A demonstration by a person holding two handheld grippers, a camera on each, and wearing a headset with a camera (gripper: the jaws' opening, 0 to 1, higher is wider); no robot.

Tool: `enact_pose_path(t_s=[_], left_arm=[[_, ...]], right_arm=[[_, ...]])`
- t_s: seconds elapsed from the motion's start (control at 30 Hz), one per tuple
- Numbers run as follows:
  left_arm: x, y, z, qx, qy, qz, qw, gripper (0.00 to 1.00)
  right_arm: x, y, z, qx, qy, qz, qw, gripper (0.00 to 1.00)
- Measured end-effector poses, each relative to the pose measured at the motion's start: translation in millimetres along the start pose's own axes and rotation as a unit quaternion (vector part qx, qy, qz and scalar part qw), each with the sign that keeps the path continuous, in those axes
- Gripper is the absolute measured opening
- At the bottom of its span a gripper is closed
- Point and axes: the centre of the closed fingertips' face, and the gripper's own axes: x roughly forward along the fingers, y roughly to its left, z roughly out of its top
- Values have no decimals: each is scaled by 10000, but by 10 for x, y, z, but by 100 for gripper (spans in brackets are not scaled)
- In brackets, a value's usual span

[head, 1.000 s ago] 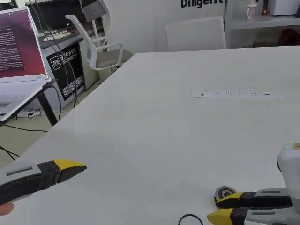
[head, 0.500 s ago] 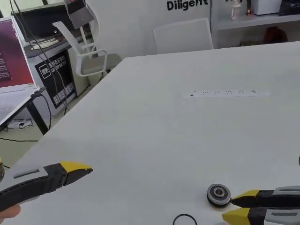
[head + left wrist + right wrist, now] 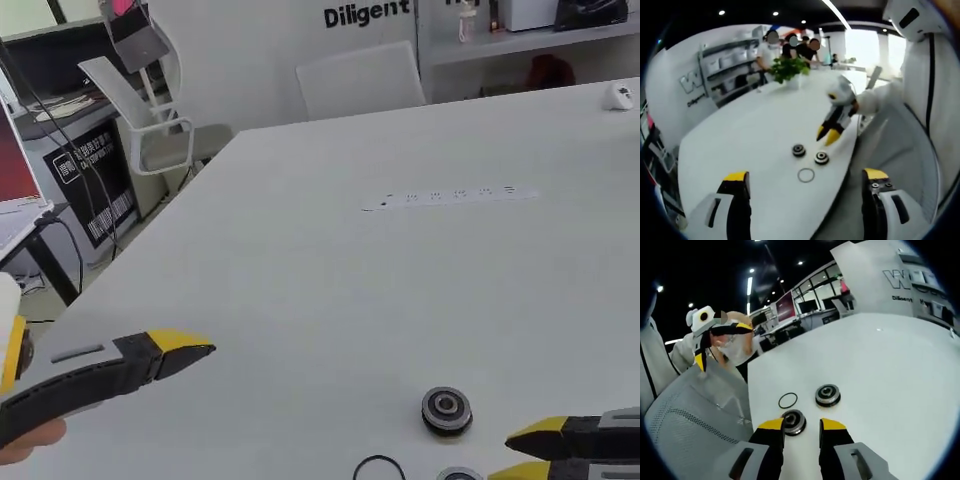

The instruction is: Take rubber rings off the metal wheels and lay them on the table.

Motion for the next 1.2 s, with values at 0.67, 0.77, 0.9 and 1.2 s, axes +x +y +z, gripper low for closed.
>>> enact_pose_path(t_s=[0.67,0.77,0.9,1.2], left_arm=[[353,-196,322,574,-111,-654,9961,91],[393,-204,351,683,-114,-690,9952,90],[450,-174,426,936,-217,-599,9936,90],[646,-188,634,1126,-575,-736,9892,83]], right_arm=[[-21,41,-167,12,44,-43,10000,24],[3,70,-230,-80,154,-16,9998,24],[29,101,-235,-182,156,44,9997,25],[117,169,-250,-762,328,139,9965,28]])
